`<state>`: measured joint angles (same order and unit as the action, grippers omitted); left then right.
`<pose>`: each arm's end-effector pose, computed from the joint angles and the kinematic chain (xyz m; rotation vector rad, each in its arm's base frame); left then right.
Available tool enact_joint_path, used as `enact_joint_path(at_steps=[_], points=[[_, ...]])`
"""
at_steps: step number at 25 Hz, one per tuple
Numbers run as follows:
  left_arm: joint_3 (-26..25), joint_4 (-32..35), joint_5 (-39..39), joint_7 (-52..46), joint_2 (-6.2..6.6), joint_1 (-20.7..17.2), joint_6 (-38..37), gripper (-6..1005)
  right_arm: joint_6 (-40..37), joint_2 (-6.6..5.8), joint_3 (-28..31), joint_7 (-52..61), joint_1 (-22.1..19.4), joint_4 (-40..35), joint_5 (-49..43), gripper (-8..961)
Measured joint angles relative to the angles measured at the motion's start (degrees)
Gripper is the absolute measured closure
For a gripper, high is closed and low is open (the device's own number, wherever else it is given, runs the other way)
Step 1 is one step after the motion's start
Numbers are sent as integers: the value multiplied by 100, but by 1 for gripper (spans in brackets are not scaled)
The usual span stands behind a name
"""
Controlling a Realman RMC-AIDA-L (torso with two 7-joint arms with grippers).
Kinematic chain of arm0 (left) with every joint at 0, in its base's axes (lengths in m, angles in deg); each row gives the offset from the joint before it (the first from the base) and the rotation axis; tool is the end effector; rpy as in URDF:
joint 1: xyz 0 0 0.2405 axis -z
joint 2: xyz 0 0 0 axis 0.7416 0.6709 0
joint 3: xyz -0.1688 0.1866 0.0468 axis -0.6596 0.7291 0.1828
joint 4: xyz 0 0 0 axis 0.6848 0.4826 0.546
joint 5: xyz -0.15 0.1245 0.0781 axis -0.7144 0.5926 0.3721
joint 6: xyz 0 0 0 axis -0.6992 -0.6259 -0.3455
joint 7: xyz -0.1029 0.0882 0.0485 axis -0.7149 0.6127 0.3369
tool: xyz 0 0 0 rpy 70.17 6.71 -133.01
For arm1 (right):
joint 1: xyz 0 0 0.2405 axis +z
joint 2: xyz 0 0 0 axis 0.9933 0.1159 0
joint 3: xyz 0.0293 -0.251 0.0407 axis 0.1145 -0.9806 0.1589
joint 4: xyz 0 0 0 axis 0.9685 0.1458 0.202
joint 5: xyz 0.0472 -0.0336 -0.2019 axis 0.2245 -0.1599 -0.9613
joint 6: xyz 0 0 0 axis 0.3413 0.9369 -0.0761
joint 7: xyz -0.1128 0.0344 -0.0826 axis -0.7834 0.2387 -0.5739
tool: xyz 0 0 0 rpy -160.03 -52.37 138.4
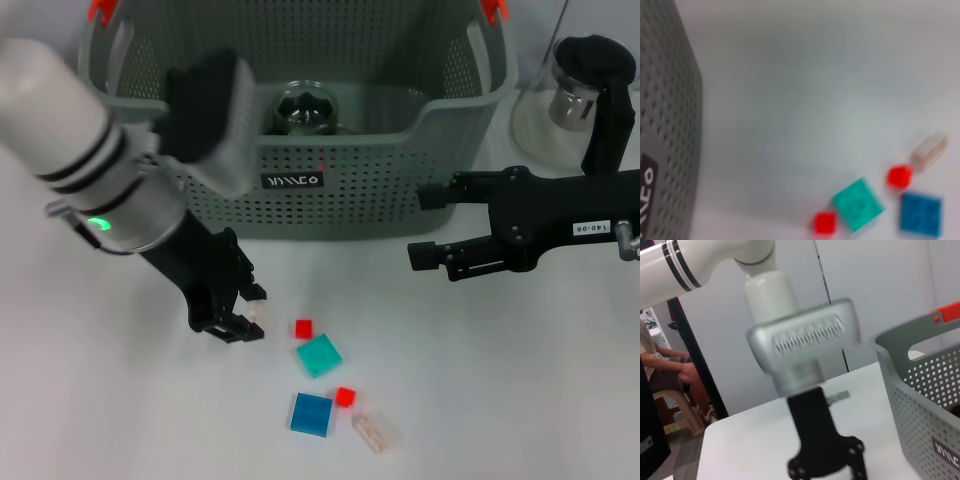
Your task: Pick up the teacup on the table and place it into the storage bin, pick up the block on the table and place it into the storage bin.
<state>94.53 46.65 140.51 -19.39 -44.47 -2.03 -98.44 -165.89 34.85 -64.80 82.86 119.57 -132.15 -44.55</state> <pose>-0.1804 0.3606 -0.0205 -3.0838 -0.0417 0.5784 0.1967 0.3493 0.0135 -2.9783 0.5317 0.7008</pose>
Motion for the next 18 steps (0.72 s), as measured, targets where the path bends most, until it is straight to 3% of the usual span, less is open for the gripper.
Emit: enact_joint_path(at_steps=[4, 9, 12, 18], points=[[-1017, 432, -764, 60, 36, -267, -845, 518, -103, -33, 9, 0, -1, 0, 0, 12], [-2378, 675, -2117, -80, 250, -495, -1316, 505, -196, -80, 112, 0, -15, 0, 0, 12], [-2948, 614, -2567, -519, 403, -424, -934, 496, -278, -108, 196, 0, -20, 0, -2, 11], [-3084, 87, -2717, -1514, 760, -49, 534, 480, -350, -125, 243, 0, -19, 0, -5, 11]])
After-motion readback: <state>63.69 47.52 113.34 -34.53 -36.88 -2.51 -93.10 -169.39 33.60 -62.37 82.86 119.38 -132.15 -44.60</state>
